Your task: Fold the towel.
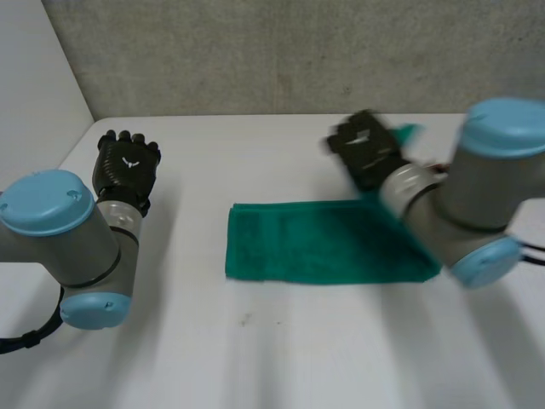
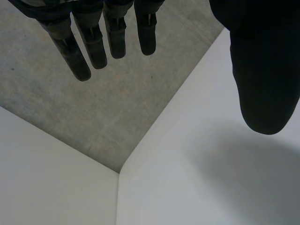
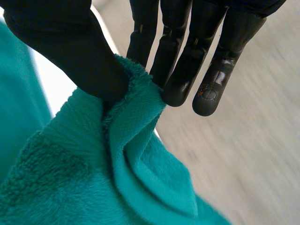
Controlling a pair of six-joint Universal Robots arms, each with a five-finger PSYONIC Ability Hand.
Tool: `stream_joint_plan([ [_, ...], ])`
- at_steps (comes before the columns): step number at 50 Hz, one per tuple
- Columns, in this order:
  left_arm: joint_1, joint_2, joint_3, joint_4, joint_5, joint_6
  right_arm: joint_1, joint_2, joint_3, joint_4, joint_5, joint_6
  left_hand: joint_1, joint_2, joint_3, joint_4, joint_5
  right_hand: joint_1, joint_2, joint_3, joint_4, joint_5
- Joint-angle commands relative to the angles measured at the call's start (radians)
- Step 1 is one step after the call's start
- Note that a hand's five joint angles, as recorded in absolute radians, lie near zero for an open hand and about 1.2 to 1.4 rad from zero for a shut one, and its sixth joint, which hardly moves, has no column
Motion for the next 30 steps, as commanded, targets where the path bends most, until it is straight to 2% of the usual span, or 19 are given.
stream_joint_plan([
  [1, -0.014, 0.014, -0.003, -0.001, 0.000, -0.016, 0.188, 0.156, -0.031, -0.078, -0.132, -0.013, -0.018, -0.007, -0.014, -0.007, 0.006, 0.428, 0.226, 0.211, 0.204, 0.240],
  [4, -0.020, 0.013, -0.003, -0.001, 0.000, -0.016, 0.207, 0.194, -0.053, -0.074, -0.123, -0.019, -0.021, -0.010, -0.017, -0.010, 0.003, 0.428, 0.226, 0.211, 0.204, 0.240],
  [5, -0.026, 0.014, -0.003, -0.001, 0.000, -0.016, 0.214, 0.210, -0.059, -0.069, -0.110, -0.026, -0.027, -0.016, -0.022, -0.016, -0.003, 0.330, 0.129, 0.113, 0.106, 0.142],
  [6, -0.028, 0.014, -0.003, 0.000, 0.000, -0.018, 0.215, 0.236, -0.071, -0.055, -0.085, -0.035, -0.027, -0.016, -0.022, -0.016, -0.003, -0.031, -0.233, -0.248, -0.255, -0.219],
  [7, -0.028, 0.014, -0.003, 0.000, 0.000, -0.018, 0.215, 0.237, -0.071, -0.055, -0.084, -0.035, -0.027, -0.016, -0.022, -0.016, -0.003, -0.035, -0.236, -0.252, -0.259, -0.223],
  [8, -0.037, 0.013, -0.003, -0.001, 0.001, -0.016, 0.212, 0.246, -0.086, -0.033, 0.010, -0.045, -0.027, -0.016, -0.022, -0.016, -0.003, -0.747, -0.948, -0.964, -0.971, -0.935],
  [12, -0.052, 0.011, -0.002, 0.002, 0.003, -0.016, 0.203, 0.234, -0.082, -0.025, 0.061, -0.027, -0.027, -0.016, -0.022, -0.016, -0.003, -0.794, -0.995, -1.011, -1.018, -0.981],
  [14, -0.058, 0.009, 0.001, 0.002, 0.003, -0.016, 0.197, 0.174, -0.053, -0.023, 0.104, 0.029, -0.027, -0.016, -0.022, -0.016, -0.003, -0.794, -0.995, -1.011, -1.018, -0.981],
  [18, -0.078, 0.005, 0.012, 0.002, 0.003, -0.016, 0.155, 0.096, 0.007, -0.009, 0.115, 0.128, -0.027, -0.016, -0.022, -0.016, -0.003, -0.794, -0.995, -1.011, -1.018, -0.981],
  [20, -0.095, 0.003, 0.015, 0.003, 0.003, -0.016, 0.079, 0.034, 0.090, 0.015, 0.115, 0.204, -0.027, -0.016, -0.022, -0.016, -0.003, -0.794, -0.995, -1.011, -1.018, -0.981],
  [27, -0.115, -0.001, 0.015, 0.002, 0.003, -0.016, -0.024, -0.010, 0.242, 0.037, 0.114, 0.231, -0.027, -0.016, -0.022, -0.016, -0.003, -0.794, -0.995, -1.011, -1.018, -0.981],
  [28, -0.117, -0.004, 0.015, 0.003, 0.003, -0.016, -0.100, -0.012, 0.309, 0.035, 0.105, 0.228, -0.027, -0.016, -0.022, -0.016, -0.003, -0.691, -0.893, -0.908, -0.915, -0.879],
  [30, -0.117, -0.004, 0.015, 0.003, 0.001, -0.016, -0.134, -0.007, 0.329, 0.035, 0.101, 0.224, -0.027, -0.016, -0.022, -0.016, -0.003, -0.573, -0.774, -0.790, -0.797, -0.761],
])
